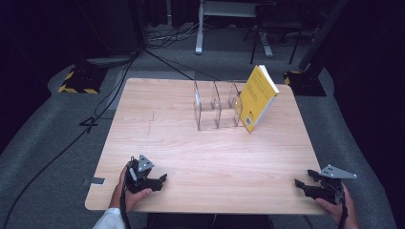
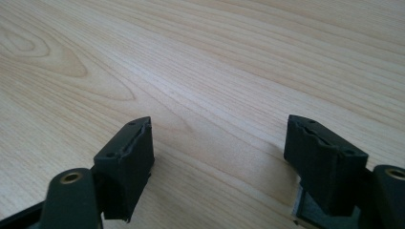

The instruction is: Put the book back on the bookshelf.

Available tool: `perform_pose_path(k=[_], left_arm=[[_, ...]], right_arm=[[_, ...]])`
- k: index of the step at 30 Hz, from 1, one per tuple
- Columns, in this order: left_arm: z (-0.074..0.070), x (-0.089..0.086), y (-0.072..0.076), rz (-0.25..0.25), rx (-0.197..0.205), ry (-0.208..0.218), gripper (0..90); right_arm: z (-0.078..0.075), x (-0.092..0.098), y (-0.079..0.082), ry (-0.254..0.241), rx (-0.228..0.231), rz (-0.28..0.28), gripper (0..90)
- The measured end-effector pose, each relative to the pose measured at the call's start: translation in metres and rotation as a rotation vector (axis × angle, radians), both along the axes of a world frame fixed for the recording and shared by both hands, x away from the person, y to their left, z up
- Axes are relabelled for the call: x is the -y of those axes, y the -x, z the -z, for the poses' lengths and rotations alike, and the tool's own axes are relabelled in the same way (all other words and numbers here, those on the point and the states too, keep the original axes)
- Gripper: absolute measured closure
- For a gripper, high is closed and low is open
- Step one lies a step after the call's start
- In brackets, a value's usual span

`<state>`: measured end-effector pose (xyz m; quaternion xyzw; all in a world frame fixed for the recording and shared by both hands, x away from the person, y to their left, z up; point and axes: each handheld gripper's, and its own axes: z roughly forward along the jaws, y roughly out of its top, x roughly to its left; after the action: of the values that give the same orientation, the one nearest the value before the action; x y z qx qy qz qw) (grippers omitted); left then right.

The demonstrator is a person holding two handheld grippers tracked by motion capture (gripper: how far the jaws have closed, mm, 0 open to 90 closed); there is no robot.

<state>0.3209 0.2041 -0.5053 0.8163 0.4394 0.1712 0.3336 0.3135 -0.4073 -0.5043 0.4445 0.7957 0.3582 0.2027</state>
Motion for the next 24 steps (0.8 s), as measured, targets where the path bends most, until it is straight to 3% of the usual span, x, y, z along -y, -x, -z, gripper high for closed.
perform_pose_path(k=[24], left_arm=[[-0.0005, -0.0001, -0.0011, 0.007, 0.0, -0.01, 15.2]], right_arm=[[0.0, -0.0012, -0.0021, -0.002, -0.002, 0.041, 25.2]])
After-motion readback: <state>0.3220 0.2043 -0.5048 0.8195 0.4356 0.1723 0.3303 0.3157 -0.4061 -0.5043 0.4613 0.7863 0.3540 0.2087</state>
